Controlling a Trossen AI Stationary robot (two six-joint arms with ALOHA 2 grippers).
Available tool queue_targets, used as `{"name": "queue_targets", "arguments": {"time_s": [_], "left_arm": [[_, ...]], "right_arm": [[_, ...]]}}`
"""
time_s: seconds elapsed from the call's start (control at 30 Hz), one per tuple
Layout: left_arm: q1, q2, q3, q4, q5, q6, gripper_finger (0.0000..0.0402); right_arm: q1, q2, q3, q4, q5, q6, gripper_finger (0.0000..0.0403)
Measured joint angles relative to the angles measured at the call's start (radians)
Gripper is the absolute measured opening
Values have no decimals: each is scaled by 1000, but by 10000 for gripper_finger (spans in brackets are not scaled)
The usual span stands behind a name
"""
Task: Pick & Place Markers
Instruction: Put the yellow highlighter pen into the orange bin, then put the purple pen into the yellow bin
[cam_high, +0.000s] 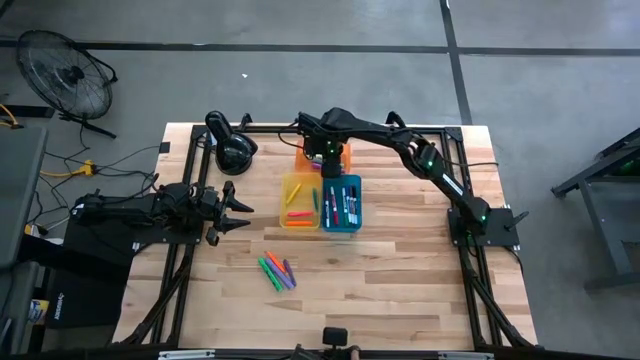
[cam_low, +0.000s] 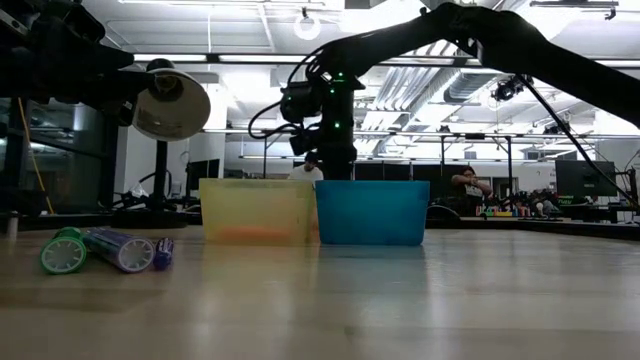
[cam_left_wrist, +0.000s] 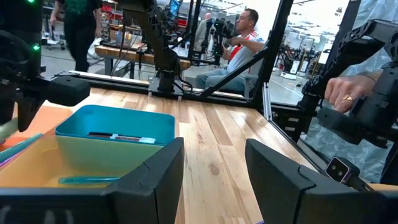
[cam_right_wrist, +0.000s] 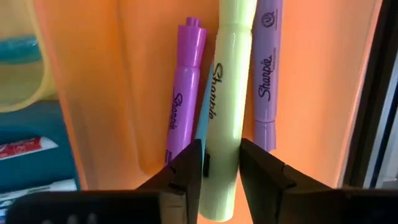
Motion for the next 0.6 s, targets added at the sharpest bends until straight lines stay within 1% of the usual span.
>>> {"name": "queue_targets", "arguments": {"time_s": [0.17, 0.33, 0.5, 0.6], "left_arm": [[0, 0, 0, 0, 0, 0, 170], [0, 0, 0, 0, 0, 0, 170], [0, 0, 0, 0, 0, 0, 170], [0, 0, 0, 0, 0, 0, 170]], "right_arm": [[0, 0, 0, 0, 5, 32, 111], [0, -1, 0, -4, 16, 105, 124], [1, -2, 0, -26, 107, 168, 137], [0, -2, 0, -42, 120, 185, 143]]}}
